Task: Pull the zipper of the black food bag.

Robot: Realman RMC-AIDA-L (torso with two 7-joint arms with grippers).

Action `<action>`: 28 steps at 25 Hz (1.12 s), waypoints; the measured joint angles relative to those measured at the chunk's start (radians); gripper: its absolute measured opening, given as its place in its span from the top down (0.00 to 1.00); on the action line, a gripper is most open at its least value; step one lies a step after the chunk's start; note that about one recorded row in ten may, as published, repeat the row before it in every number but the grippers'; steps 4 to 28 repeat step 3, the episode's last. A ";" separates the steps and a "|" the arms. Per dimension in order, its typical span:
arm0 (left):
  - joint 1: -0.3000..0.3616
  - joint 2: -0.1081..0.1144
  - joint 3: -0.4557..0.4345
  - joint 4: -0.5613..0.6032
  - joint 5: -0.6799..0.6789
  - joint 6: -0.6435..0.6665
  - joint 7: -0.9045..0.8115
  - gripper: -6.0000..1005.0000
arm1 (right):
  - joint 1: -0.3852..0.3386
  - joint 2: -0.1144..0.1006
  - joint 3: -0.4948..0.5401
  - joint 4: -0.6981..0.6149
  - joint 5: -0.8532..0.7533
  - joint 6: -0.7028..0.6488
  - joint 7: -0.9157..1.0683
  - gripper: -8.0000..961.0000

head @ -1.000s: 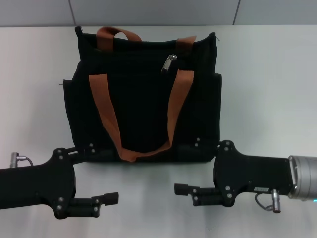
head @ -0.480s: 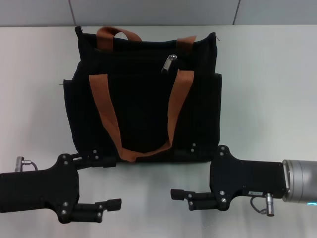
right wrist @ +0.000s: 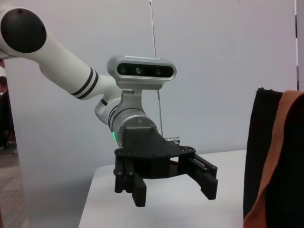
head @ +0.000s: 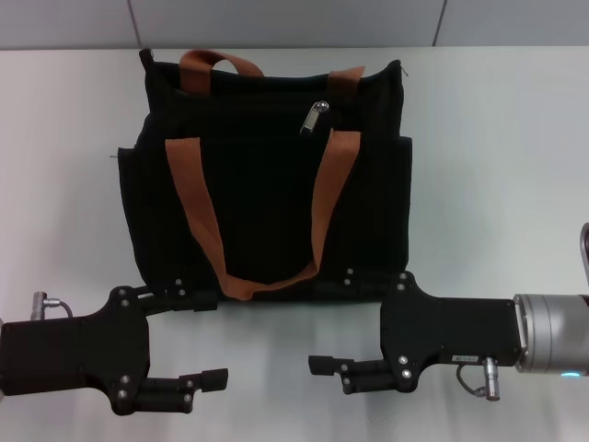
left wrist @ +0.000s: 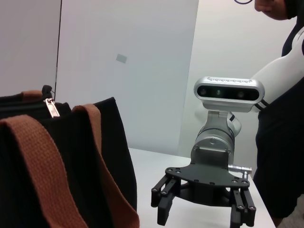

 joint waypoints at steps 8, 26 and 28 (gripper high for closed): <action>0.000 0.000 0.000 0.000 0.000 0.000 0.000 0.17 | 0.000 0.001 0.000 0.000 0.000 0.006 -0.001 0.18; 0.000 0.000 0.000 0.000 0.000 0.000 0.000 0.17 | 0.000 0.001 0.000 0.000 0.000 0.006 -0.001 0.18; 0.000 0.000 0.000 0.000 0.000 0.000 0.000 0.17 | 0.000 0.001 0.000 0.000 0.000 0.006 -0.001 0.18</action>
